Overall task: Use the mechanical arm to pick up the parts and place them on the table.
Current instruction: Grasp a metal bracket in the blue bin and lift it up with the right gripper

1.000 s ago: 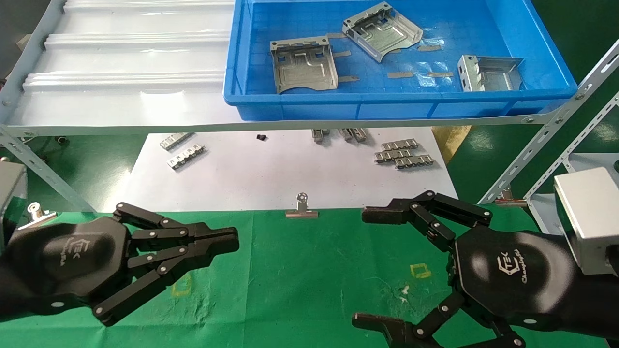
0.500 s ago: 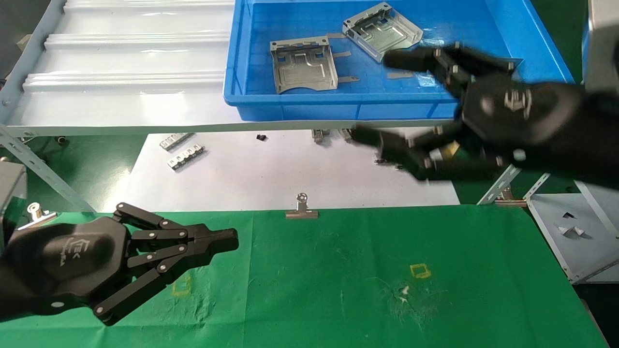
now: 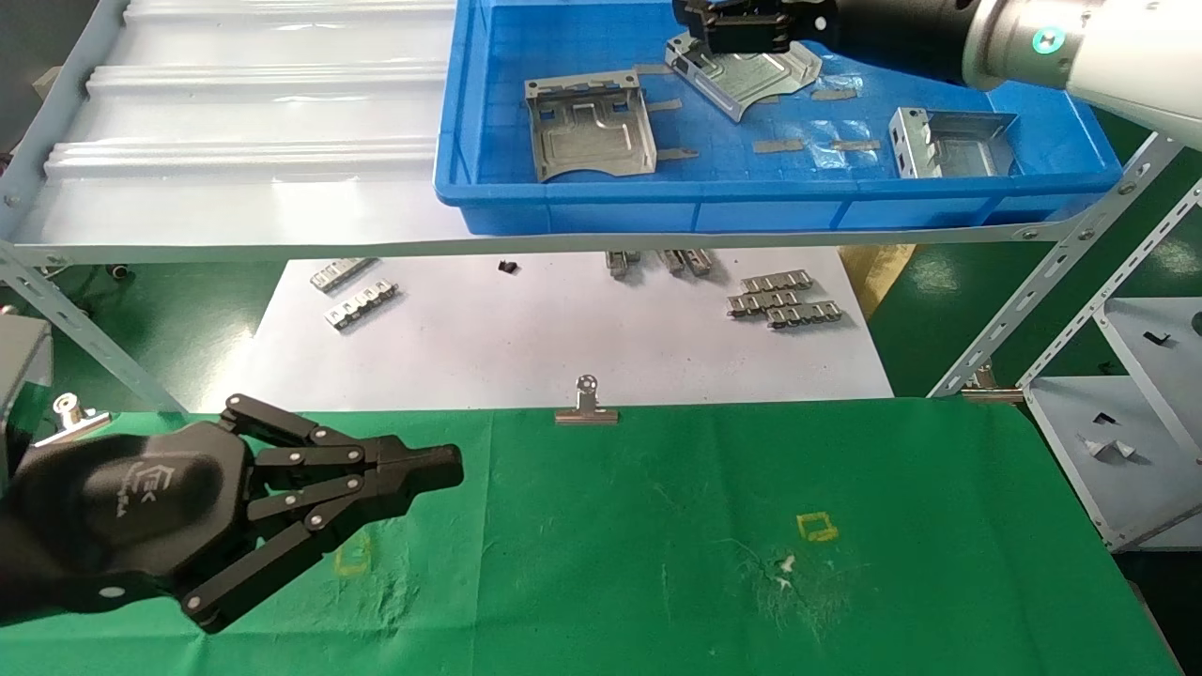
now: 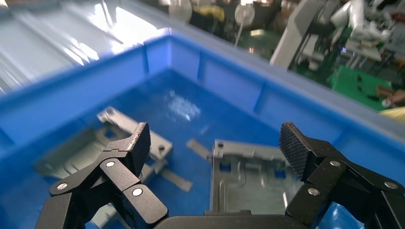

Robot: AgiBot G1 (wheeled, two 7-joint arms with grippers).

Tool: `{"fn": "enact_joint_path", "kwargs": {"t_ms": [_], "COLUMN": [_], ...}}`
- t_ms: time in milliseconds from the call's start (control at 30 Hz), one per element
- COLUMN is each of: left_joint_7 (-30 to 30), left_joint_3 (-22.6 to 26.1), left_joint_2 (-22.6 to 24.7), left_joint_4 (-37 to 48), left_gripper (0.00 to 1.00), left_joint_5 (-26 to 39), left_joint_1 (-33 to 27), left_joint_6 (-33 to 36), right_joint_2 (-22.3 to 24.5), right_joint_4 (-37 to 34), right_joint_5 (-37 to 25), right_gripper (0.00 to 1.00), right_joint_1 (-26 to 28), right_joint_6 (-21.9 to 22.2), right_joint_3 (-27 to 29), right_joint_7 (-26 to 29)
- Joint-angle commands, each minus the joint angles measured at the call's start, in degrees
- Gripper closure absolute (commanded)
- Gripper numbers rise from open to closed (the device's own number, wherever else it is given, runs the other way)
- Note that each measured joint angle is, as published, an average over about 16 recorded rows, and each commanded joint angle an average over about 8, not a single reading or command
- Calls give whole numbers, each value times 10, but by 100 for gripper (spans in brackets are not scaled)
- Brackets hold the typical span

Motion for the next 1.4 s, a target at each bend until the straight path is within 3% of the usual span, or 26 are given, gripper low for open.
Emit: {"fn": "enact_joint_path", "kwargs": {"t_ms": [33,200,267,667,1400], "left_joint_7": [0,0,0,0,0], "left_joint_3": [0,0,0,0,0], "left_joint_2": [0,0,0,0,0], "left_joint_4": [0,0,0,0,0], "left_gripper": [0,0,0,0,0], "left_joint_5": [0,0,0,0,0], "left_joint_1": [0,0,0,0,0], "left_joint_6": [0,0,0,0,0], "right_joint_2": [-29,-77,-91,-129,-138], "right_joint_4": [-58,-165,-197,-283,-260], "right_joint_5": [-34,-69,-74,-65,-53], "right_gripper": [30,90,100,100,100], "right_joint_1": [30,70,80,96,68], "right_joint_6": [13,24,27,79,119], "right_joint_3": [-21,-44,-48,-41,-51], "right_joint_7": [-8,-37,-45,-65,-59]}}
